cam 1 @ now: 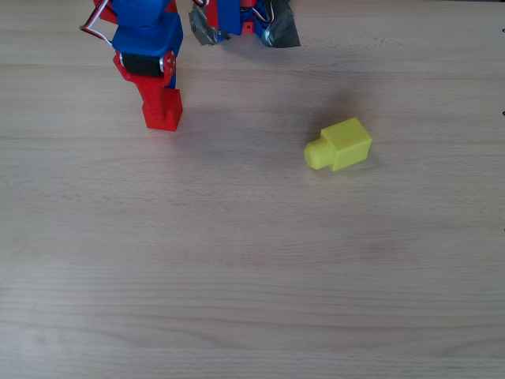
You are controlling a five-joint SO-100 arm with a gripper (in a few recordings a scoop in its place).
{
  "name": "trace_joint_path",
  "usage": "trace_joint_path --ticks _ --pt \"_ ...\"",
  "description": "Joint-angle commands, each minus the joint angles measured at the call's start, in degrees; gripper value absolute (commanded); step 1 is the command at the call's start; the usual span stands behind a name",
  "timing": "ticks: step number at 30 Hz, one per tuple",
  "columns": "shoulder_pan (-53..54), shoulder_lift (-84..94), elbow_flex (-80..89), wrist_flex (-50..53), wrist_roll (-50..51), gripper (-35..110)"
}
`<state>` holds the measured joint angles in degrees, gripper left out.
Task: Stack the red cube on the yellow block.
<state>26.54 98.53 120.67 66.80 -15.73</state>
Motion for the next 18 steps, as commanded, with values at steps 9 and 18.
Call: trace_joint_path --ticks 9,18 --pt "-3.78 11.51 -3.52 2.37 4.04 11" --pt "-17.67 17.84 -14.06 8.96 12.39 11"
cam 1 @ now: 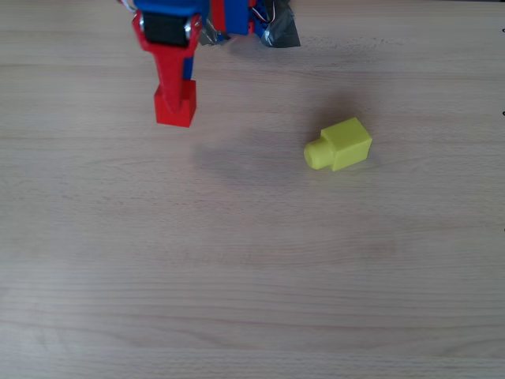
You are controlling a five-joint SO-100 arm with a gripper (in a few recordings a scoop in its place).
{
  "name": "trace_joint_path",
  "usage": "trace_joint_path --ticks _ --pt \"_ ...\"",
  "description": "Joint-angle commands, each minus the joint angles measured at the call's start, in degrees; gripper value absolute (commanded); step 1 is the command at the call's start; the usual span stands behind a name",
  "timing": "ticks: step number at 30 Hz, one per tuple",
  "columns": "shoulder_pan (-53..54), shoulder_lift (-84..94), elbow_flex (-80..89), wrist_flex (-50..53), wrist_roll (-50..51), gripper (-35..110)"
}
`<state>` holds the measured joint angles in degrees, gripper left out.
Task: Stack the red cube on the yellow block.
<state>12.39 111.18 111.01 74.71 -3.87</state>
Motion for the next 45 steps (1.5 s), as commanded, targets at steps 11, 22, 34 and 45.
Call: trace_joint_path --ticks 11,22,34,45 --pt "-24.61 5.19 -9.58 3.60 8.53 12" --pt "-34.98 1.14 -11.16 2.11 12.04 12" --pt "-39.29 -1.93 -7.65 -1.76 14.06 12" --pt "-41.57 -5.10 -2.90 -5.36 15.21 12"
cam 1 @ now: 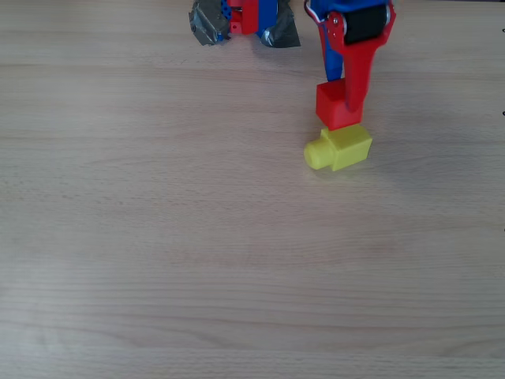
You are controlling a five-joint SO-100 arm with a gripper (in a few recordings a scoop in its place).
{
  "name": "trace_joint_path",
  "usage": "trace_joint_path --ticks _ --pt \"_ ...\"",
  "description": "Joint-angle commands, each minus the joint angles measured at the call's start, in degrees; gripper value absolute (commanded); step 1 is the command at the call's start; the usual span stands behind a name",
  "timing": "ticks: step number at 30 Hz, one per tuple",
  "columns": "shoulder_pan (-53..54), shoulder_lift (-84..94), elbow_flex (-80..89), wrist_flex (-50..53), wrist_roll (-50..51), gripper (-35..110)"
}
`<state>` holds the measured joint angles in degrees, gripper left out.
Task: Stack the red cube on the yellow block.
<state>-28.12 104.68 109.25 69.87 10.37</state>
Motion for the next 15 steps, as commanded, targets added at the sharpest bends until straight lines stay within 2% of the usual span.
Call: trace_joint_path --ticks 1,15 --pt "-1.05 1.14 -1.05 -0.62 0.97 12" --pt "-0.88 0.62 -1.85 -3.34 0.26 11"
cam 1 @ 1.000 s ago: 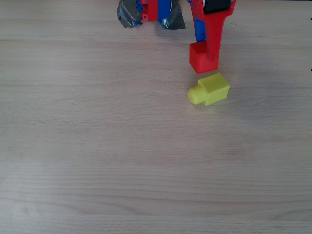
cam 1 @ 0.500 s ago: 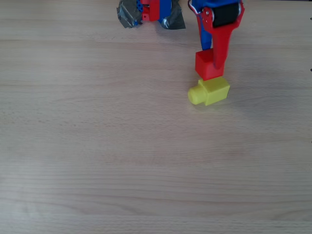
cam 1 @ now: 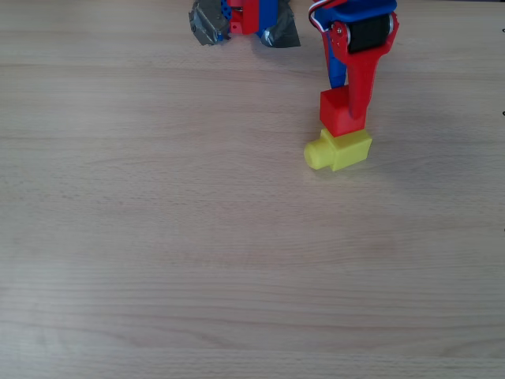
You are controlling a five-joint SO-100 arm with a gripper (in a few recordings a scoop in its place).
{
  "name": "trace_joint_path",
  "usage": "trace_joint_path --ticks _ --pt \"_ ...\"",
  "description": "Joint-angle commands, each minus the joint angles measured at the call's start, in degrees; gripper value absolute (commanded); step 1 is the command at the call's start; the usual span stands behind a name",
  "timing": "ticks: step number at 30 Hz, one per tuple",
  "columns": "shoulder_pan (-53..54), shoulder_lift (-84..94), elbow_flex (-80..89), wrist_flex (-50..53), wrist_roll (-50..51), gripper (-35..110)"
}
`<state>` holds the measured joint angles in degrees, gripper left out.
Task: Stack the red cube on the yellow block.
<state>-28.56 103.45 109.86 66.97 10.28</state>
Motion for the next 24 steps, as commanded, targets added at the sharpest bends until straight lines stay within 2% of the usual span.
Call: trace_joint_path --ticks 1,17,24 --pt "-0.35 1.67 -2.64 -0.70 0.26 11" --pt "-0.18 -2.99 -6.77 -2.37 0.53 11" --pt "-0.26 -3.16 -7.03 -1.93 -0.18 22"
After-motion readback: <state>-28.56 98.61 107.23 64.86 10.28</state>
